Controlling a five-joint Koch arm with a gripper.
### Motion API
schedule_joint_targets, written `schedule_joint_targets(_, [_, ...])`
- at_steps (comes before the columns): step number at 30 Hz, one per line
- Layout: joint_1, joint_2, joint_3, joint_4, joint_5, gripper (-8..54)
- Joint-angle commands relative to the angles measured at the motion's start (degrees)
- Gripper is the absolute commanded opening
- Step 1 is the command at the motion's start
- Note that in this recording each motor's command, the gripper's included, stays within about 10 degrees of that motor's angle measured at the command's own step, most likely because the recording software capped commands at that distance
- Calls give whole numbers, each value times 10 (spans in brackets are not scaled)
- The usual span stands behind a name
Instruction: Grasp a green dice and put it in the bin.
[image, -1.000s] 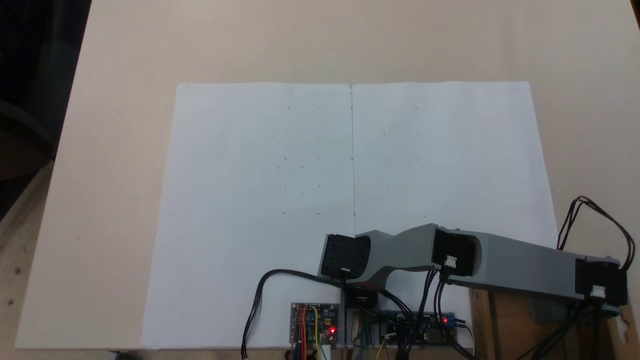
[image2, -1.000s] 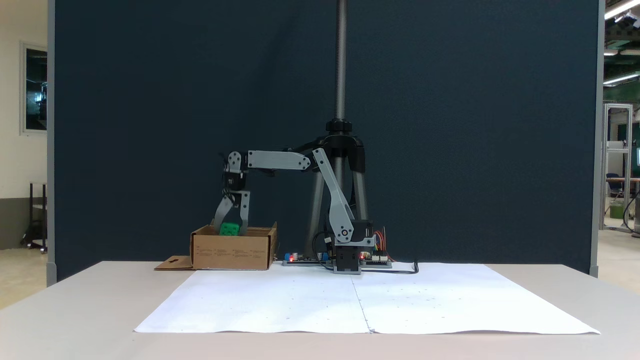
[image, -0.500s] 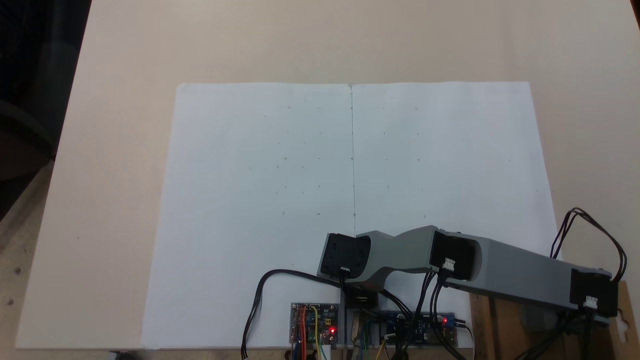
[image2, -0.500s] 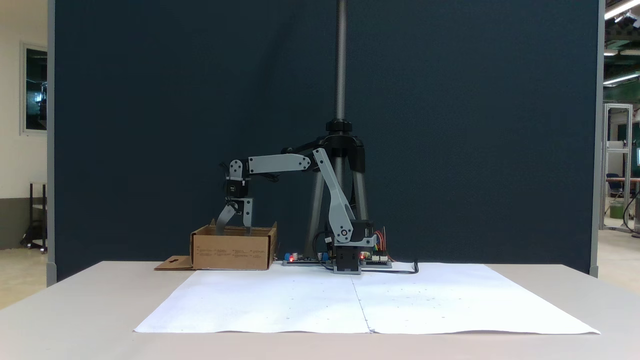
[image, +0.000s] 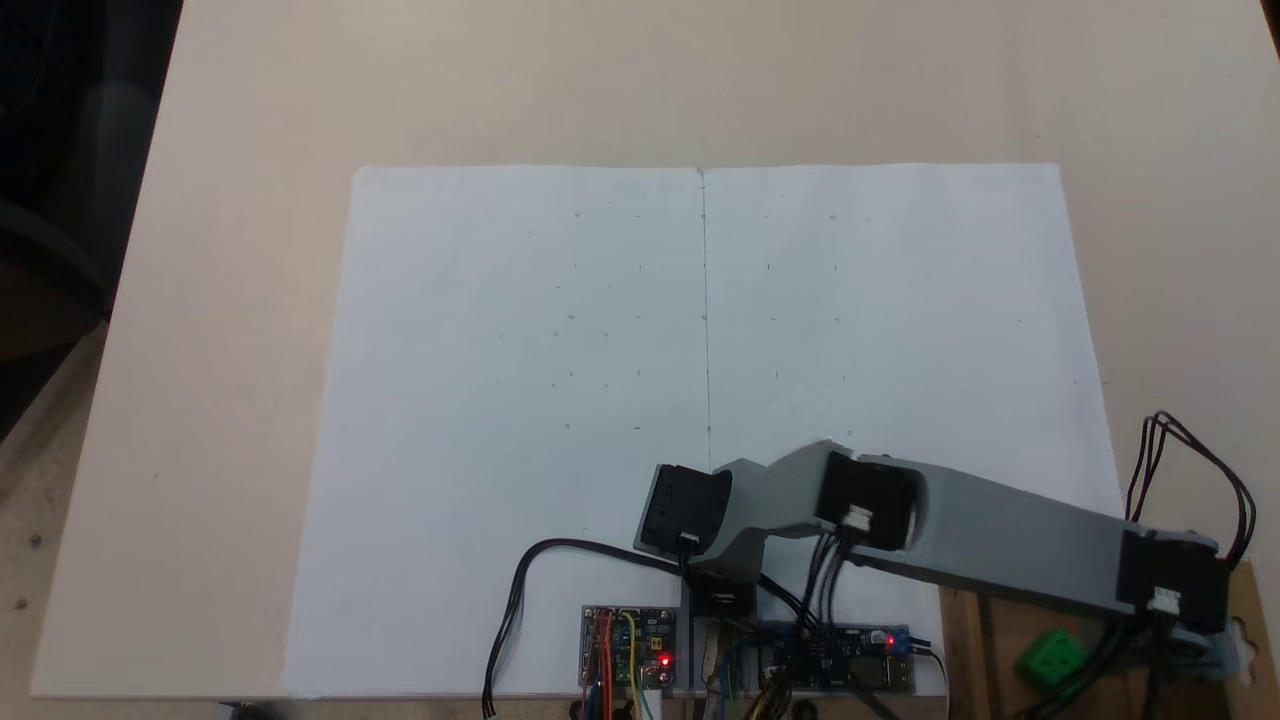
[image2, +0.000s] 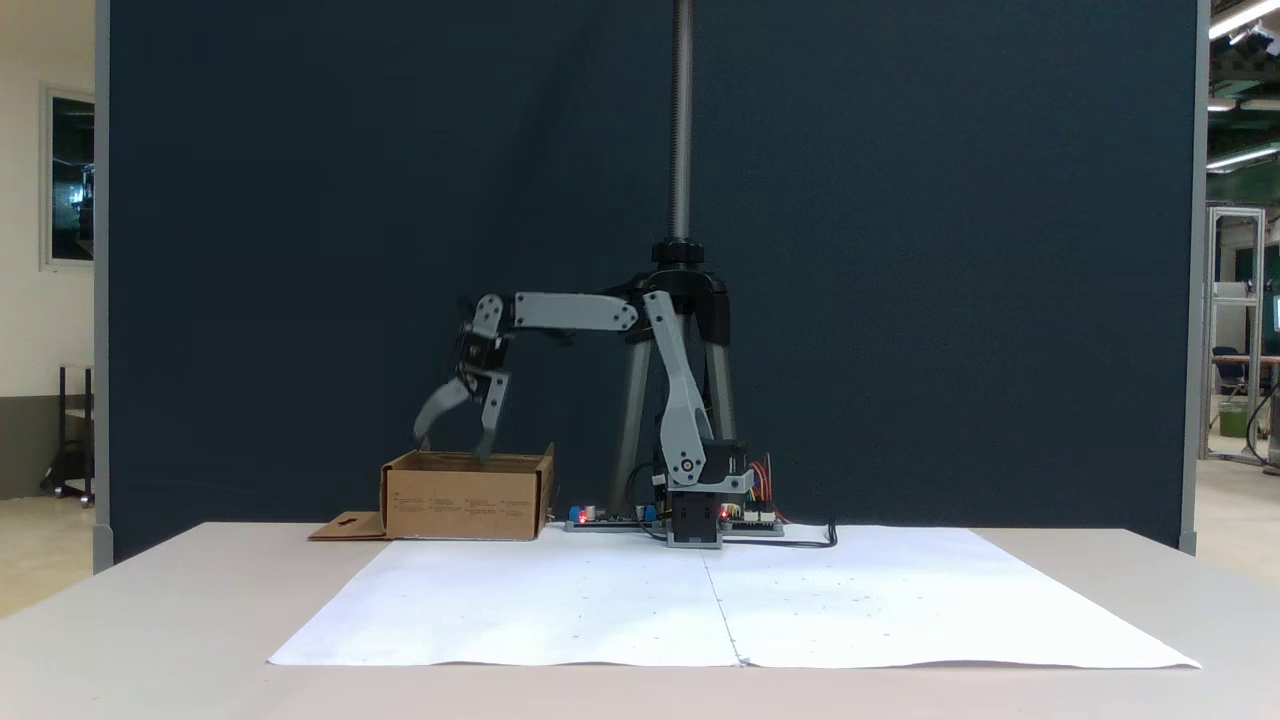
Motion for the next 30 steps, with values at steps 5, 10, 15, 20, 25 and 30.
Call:
schedule_joint_targets(5, [-59, 122, -53, -32, 7, 409])
schedule_joint_targets(10, [-164, 163, -56, -44, 71, 409])
schedule_joint_targets(15, [-287, 177, -56, -49, 135, 410])
schedule_joint_targets(20, [-419, 178, -56, -57, 167, 410])
schedule_joint_targets(25, [-552, 173, -55, -76, 177, 434])
schedule_joint_targets(30, [-654, 173, -54, -89, 195, 434])
